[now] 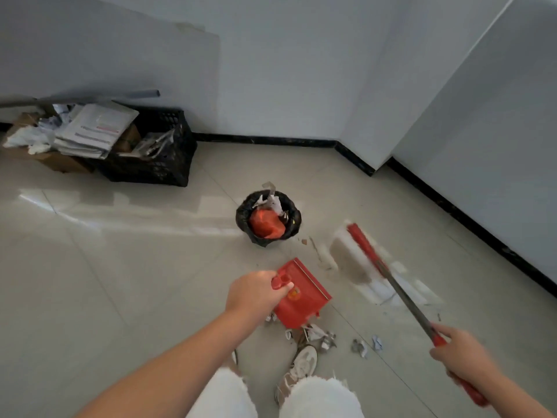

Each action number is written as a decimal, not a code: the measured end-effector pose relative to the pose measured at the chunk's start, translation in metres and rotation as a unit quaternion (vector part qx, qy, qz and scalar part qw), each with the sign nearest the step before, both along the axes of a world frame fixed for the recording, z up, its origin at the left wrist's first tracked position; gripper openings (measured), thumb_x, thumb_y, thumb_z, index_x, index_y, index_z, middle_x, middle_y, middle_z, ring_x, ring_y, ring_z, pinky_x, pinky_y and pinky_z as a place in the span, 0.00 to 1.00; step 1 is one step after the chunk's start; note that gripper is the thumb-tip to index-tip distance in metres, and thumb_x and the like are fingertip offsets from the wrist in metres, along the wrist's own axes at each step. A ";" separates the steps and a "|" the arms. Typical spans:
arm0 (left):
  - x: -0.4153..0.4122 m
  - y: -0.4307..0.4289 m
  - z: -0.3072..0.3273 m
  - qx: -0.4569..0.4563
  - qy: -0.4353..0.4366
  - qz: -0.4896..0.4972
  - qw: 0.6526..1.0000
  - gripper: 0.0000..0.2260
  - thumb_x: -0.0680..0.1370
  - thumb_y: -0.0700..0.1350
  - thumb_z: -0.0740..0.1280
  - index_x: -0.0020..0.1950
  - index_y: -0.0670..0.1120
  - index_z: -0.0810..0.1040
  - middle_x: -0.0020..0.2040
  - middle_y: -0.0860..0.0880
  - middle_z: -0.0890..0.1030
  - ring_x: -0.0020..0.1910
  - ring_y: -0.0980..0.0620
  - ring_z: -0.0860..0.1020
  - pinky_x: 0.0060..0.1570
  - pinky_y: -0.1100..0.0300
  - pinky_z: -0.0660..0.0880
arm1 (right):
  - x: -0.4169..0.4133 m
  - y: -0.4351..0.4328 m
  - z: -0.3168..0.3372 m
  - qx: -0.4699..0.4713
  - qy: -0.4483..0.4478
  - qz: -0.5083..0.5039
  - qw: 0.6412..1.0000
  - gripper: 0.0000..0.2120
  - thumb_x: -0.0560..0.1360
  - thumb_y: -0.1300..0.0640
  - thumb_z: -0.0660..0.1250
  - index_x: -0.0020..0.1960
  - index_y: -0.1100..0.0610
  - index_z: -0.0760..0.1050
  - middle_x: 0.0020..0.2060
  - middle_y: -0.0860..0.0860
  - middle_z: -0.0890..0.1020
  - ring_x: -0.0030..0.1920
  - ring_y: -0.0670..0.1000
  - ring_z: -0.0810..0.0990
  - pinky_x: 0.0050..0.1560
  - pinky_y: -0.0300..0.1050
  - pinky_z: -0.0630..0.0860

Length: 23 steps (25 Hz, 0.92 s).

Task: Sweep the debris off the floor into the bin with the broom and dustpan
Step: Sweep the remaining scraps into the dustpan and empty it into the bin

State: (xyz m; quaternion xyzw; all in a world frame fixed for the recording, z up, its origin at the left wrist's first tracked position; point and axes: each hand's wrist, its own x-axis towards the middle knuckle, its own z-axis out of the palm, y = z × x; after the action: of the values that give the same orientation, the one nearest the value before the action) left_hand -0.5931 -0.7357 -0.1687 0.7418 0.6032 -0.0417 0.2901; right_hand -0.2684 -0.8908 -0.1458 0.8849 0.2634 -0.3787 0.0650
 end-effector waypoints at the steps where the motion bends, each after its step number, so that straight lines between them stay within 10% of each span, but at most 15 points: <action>1: 0.011 0.006 -0.009 0.002 0.023 -0.011 1.000 0.21 0.75 0.66 0.60 0.43 0.48 0.78 0.43 0.50 0.83 0.48 0.47 0.80 0.39 0.57 0.69 | 0.009 0.011 -0.007 -0.004 0.006 0.012 1.000 0.29 0.68 0.68 0.66 0.68 0.53 0.72 0.23 0.54 0.77 0.16 0.50 0.71 0.18 0.37 0.67; 7: 0.032 0.051 -0.054 0.047 0.044 -0.129 0.990 0.20 0.76 0.64 0.59 0.53 0.52 0.80 0.47 0.51 0.84 0.48 0.49 0.82 0.40 0.58 0.72 | 0.012 0.123 -0.086 0.022 -0.017 0.171 0.985 0.22 0.70 0.64 0.64 0.63 0.53 0.75 0.36 0.58 0.81 0.32 0.58 0.80 0.34 0.52 0.81; 14: 0.013 0.098 -0.073 0.066 0.090 -0.140 0.984 0.21 0.76 0.67 0.58 0.51 0.53 0.80 0.38 0.54 0.81 0.44 0.52 0.82 0.31 0.60 0.66 | 0.004 0.261 -0.176 -0.064 0.112 0.163 0.978 0.23 0.82 0.49 0.51 0.76 0.41 0.57 0.38 0.57 0.75 0.27 0.52 0.71 0.29 0.44 0.73; 19: -0.029 0.101 -0.076 0.126 0.068 -0.170 0.975 0.18 0.72 0.68 0.62 0.43 0.56 0.82 0.27 0.54 0.79 0.29 0.50 0.81 0.24 0.68 0.53 | 0.051 0.229 -0.170 -0.102 -0.024 0.295 0.950 0.23 0.82 0.52 0.50 0.76 0.41 0.57 0.55 0.58 0.78 0.32 0.48 0.69 0.38 0.45 0.71; 23: -0.043 0.104 -0.076 0.161 0.062 -0.148 0.974 0.22 0.69 0.69 0.55 0.38 0.57 0.82 0.22 0.53 0.77 0.23 0.50 0.78 0.24 0.69 0.52 | 0.080 0.139 -0.153 -0.078 0.036 0.159 0.984 0.22 0.81 0.52 0.54 0.74 0.42 0.62 0.36 0.57 0.75 0.26 0.52 0.71 0.21 0.38 0.69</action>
State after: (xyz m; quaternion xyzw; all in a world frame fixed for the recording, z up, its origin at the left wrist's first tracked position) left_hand -0.6362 -0.6321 -0.2450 0.8556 0.5026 -0.0322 0.1193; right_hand -0.1879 -0.7517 -0.2989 0.8098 0.3724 -0.4146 0.1834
